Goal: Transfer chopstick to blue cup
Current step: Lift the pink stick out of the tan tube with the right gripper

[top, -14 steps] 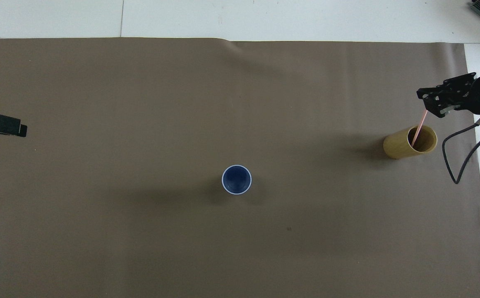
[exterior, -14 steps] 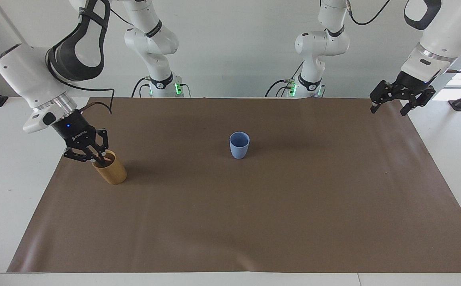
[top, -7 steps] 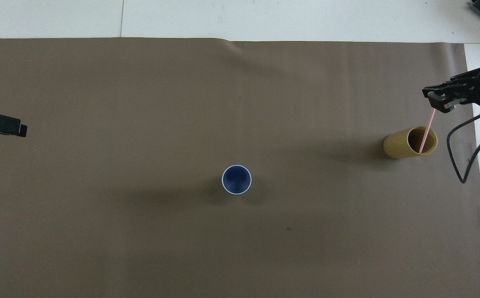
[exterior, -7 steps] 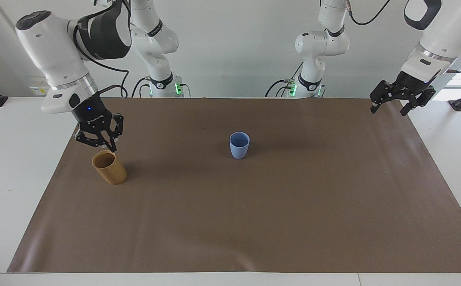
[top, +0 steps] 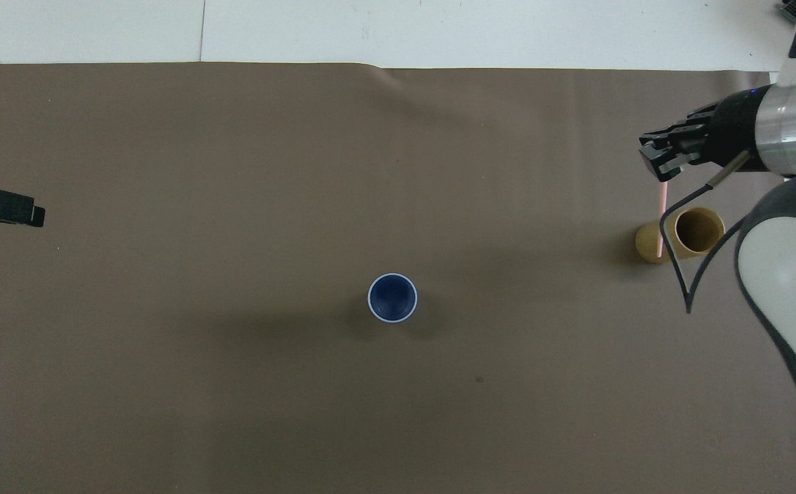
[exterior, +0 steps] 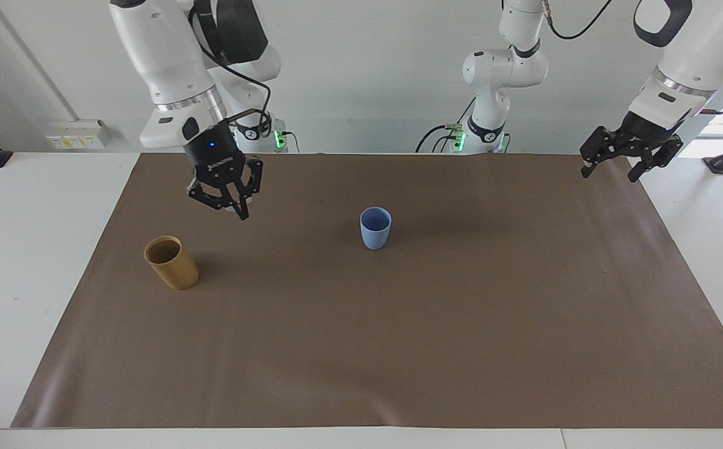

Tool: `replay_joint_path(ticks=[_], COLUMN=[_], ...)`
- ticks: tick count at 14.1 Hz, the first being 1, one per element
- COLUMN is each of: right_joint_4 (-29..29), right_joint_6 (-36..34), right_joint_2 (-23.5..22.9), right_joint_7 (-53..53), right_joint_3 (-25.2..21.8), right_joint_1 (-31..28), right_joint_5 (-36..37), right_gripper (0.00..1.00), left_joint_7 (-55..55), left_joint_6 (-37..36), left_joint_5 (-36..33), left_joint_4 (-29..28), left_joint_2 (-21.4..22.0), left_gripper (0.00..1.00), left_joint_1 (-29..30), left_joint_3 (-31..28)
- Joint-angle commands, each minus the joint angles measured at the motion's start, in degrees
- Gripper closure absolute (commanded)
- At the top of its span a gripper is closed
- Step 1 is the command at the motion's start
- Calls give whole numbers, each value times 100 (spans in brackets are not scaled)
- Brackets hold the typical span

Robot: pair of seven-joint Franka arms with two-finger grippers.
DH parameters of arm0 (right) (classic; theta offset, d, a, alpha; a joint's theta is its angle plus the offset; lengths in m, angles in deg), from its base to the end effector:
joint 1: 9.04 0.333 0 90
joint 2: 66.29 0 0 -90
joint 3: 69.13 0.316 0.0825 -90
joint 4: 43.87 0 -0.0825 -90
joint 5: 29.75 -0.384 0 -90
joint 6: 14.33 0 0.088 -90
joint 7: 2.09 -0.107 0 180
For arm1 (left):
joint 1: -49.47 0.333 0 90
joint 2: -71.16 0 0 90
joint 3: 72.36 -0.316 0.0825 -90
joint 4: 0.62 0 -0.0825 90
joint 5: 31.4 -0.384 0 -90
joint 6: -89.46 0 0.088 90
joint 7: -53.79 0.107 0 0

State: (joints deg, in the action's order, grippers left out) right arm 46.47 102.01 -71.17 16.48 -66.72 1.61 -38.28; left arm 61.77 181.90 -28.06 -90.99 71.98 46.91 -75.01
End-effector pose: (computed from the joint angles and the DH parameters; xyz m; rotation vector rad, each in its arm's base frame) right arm 0.6020 0.1471 0.6207 -2.8641 -0.7466 -0.5617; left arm 0.5546 -0.0049 0.6334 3.0780 -0.2107 0.0840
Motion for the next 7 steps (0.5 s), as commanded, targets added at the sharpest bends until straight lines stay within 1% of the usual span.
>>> replay_joint_path(ticks=[1,3,6,7], right_joint_4=[-8,1,106,202], right_joint_6=[510,959,1381,1504], right_joint_2=[-39,-171,-277,-286], right_joint_7=[-1156,-2090,-2672,-2839], right_joint_3=[40,40,40,40], right_joint_1=[479,885,1315,1508], right_joint_5=[141,167,228,429], right_gripper=[100,100,100,100], left_joint_7=[2,10,10,10], left_joint_6=[-121,-121,-121,-121], left_joint_5=[-88,-88,-88,-88], left_joint_4=[117,117,117,117], left_joint_2=[-47,-47,-47,-47], left_gripper=[0,0,0,0], left_joint_1=[28,28,1,19], left_joint_3=[36,36,36,36])
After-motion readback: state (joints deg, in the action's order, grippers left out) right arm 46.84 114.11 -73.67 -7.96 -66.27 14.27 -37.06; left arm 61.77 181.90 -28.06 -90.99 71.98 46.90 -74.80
